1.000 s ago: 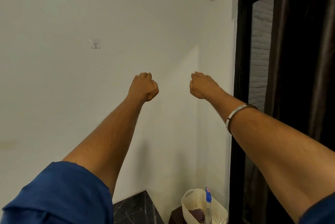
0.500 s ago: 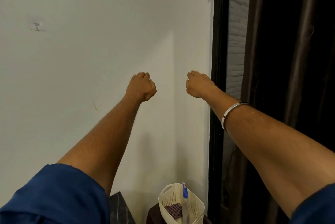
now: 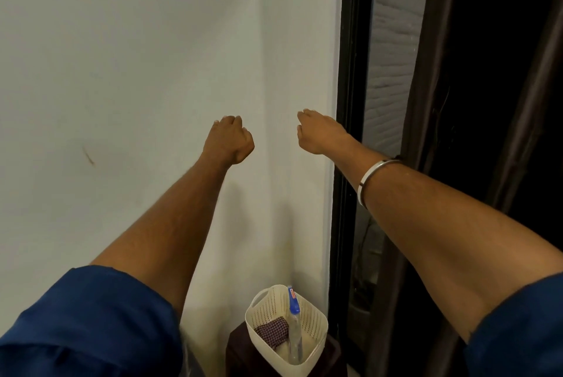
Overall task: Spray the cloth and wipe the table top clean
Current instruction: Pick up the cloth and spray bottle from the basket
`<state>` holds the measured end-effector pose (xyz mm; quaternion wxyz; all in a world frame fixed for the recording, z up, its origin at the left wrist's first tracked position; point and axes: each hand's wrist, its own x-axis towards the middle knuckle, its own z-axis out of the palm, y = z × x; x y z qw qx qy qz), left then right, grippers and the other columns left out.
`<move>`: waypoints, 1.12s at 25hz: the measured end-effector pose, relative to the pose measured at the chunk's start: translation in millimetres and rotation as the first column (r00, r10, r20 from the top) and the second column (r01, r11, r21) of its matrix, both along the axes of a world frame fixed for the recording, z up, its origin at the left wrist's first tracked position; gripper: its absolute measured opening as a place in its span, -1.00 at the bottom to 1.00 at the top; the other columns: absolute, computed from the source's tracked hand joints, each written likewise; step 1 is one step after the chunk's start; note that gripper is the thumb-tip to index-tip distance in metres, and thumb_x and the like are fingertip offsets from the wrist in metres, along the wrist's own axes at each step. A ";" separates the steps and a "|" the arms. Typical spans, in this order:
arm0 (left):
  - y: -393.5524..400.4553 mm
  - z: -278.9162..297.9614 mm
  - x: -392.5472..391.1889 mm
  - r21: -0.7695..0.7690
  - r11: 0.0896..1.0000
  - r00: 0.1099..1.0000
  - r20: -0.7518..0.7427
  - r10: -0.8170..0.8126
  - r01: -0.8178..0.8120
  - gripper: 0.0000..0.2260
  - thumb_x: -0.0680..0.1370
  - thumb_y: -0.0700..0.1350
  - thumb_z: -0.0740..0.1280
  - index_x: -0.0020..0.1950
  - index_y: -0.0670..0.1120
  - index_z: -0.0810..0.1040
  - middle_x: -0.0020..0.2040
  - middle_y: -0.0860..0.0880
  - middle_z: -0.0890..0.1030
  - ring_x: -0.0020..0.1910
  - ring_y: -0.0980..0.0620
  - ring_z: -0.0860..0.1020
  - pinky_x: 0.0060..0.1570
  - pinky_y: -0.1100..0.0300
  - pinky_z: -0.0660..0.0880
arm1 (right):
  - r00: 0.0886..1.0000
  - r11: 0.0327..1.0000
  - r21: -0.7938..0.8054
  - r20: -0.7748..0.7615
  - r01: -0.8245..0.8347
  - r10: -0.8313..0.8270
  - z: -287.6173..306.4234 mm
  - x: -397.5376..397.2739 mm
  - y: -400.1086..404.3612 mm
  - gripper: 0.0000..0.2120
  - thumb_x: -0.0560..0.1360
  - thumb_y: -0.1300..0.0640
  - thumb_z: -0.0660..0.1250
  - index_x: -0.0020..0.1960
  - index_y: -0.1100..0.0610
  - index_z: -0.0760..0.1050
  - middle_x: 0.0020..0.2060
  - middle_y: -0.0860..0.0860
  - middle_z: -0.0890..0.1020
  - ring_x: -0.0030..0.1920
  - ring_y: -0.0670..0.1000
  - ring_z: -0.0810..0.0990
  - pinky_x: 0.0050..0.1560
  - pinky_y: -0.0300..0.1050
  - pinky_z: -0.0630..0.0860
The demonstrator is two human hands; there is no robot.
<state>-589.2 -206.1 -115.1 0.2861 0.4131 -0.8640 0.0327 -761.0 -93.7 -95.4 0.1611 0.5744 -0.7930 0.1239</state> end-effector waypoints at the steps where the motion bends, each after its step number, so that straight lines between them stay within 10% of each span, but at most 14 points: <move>1: -5.7 -10.8 -5.7 0.023 1.000 1.000 0.005 -0.006 0.005 -0.60 0.62 -0.14 0.02 0.37 -0.34 0.32 0.37 -0.28 0.40 0.39 -0.18 0.31 0.43 0.03 0.11 | 1.000 1.000 0.018 0.022 -0.003 0.003 -10.7 -3.2 -8.1 -0.58 0.61 0.17 0.04 0.45 0.24 0.21 0.42 0.13 0.31 0.39 0.14 0.33 0.35 0.00 0.28; 28: -73.0 -457.8 -117.7 0.567 0.806 0.935 0.350 -0.048 -0.171 -0.57 0.59 -0.14 0.23 0.44 -0.21 0.29 0.40 -0.16 0.38 0.37 -0.12 0.35 0.36 0.06 0.28 | 0.810 0.833 0.456 0.587 -0.313 -0.018 -478.7 -94.3 -101.7 -0.37 0.48 0.26 0.33 0.47 0.07 0.16 0.43 0.03 0.31 0.32 0.11 0.43 0.20 0.03 0.50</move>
